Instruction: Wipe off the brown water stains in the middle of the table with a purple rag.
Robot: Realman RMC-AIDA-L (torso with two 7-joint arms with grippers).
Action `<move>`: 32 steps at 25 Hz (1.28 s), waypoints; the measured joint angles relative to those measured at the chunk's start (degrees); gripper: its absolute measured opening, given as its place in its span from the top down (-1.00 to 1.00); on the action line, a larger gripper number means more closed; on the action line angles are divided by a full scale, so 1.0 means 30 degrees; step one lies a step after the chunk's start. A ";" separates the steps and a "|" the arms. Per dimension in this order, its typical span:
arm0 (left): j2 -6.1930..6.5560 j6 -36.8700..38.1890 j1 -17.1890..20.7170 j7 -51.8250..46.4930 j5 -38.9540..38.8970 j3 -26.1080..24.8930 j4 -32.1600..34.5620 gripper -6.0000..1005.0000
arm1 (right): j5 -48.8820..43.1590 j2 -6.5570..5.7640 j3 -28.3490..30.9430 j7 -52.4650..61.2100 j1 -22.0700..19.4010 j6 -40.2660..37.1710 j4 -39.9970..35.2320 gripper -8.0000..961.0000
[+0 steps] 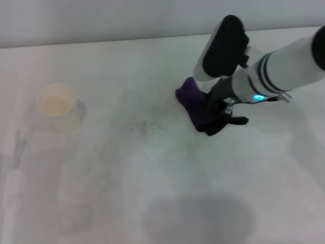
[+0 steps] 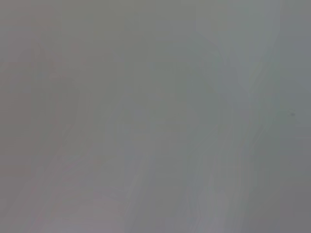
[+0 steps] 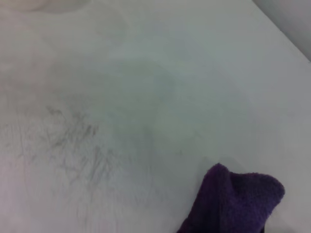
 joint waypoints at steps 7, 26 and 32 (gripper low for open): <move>0.0000 0.0041 -0.0069 0.0001 -0.0001 -0.0001 0.0000 -0.78 | -0.1968 -0.0016 0.1087 0.0094 -0.2625 0.1291 -0.3374 0.57; 0.0000 0.0064 -0.0268 0.0001 0.0001 -0.0054 0.0000 -0.78 | 0.1440 -0.0015 0.3781 -0.1305 -0.3471 0.2126 -0.4769 0.32; 0.0000 0.0068 -0.0313 0.0001 0.0001 -0.0060 0.0001 -0.78 | 0.9622 -0.0037 0.9464 -0.6869 -0.3483 0.2124 -0.1701 0.23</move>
